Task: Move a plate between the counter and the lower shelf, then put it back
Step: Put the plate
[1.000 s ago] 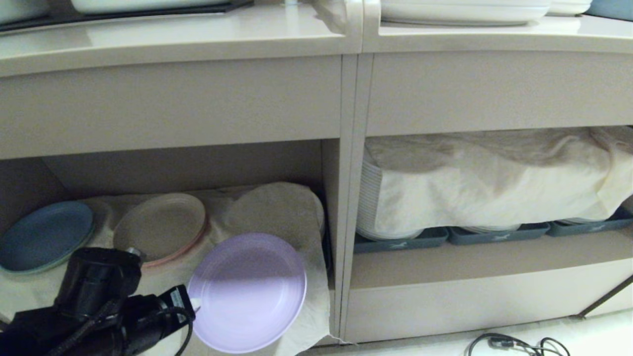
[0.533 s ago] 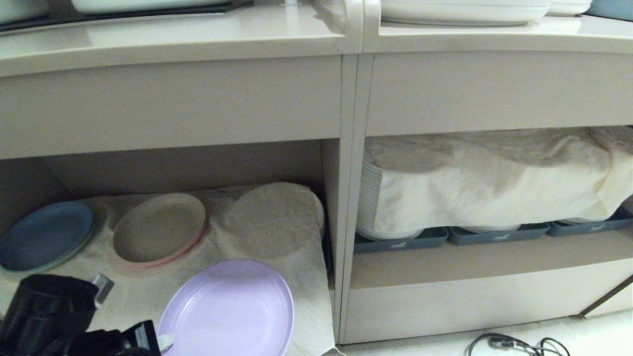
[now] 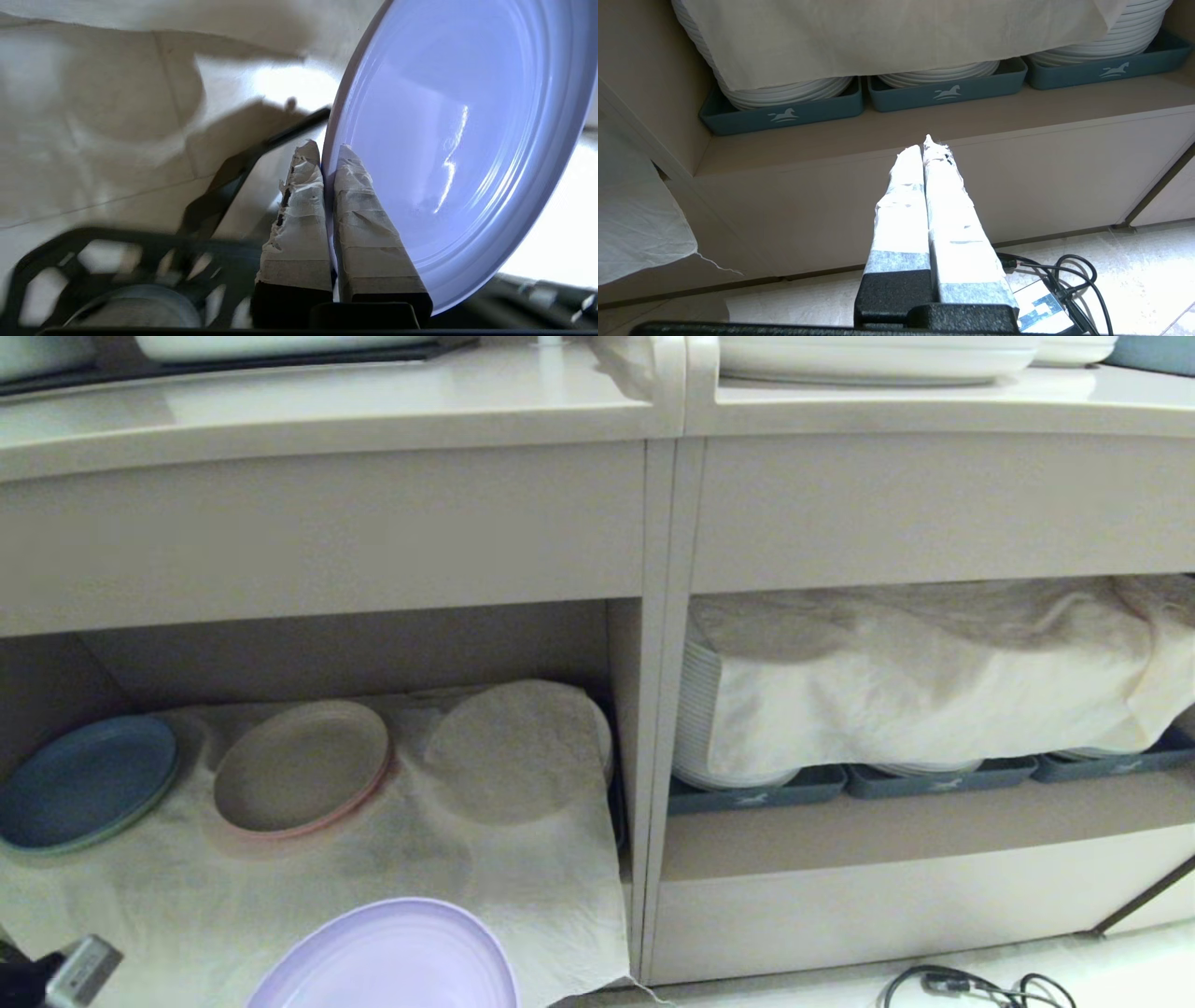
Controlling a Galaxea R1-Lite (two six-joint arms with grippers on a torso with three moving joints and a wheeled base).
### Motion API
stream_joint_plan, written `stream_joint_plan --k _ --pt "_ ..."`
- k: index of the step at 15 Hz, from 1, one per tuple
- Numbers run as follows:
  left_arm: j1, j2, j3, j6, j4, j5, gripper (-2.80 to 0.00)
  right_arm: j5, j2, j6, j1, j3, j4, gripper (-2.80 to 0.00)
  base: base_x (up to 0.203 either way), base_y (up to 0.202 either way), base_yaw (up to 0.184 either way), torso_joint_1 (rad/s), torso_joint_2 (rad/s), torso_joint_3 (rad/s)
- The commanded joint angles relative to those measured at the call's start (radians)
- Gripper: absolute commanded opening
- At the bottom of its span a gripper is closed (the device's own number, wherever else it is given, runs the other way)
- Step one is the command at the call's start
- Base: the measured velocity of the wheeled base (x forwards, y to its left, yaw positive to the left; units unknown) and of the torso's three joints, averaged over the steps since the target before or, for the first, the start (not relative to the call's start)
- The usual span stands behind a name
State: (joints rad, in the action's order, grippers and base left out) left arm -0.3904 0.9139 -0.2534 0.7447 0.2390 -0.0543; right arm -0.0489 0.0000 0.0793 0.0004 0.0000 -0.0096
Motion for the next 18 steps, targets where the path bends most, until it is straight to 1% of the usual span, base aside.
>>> stream_joint_plan --k 1,3,5,8,10,16,18 --pt "-0.002 -0.132 0.000 -0.015 0.092 0.000 -2.80 0.000 0.000 0.000 0.000 0.000 -0.001 -2.80 0.000 0.000 0.000 0.000 0.00 0.000" --pt "-0.002 -0.192 -0.002 -0.056 0.171 0.013 -2.80 0.000 0.000 0.000 0.001 0.000 0.000 -2.80 0.000 0.000 0.000 0.000 0.00 0.000" --pt "-0.002 -0.204 -0.006 -0.099 0.190 0.016 -2.80 0.000 0.000 0.000 0.001 0.000 0.000 -2.80 0.000 0.000 0.000 0.000 0.00 0.000" --pt "-0.002 -0.192 -0.014 -0.107 0.186 0.025 -2.80 0.000 0.000 0.000 0.001 0.000 -0.001 -2.80 0.000 0.000 0.000 0.000 0.00 0.000" --pt "-0.002 -0.181 -0.018 -0.107 0.182 0.054 -2.80 0.000 0.000 0.000 0.001 0.000 0.000 -2.80 0.000 0.000 0.000 0.000 0.00 0.000" --pt "-0.002 -0.042 -0.040 -0.106 0.053 0.067 -2.80 0.000 0.001 0.000 0.000 0.000 -0.001 -2.80 0.000 0.000 0.000 0.000 0.00 0.000" --pt "-0.002 0.001 -0.062 -0.113 0.041 0.068 -2.80 0.000 0.000 0.000 0.001 0.000 0.000 -2.80 0.000 0.000 0.000 0.000 0.00 0.000"
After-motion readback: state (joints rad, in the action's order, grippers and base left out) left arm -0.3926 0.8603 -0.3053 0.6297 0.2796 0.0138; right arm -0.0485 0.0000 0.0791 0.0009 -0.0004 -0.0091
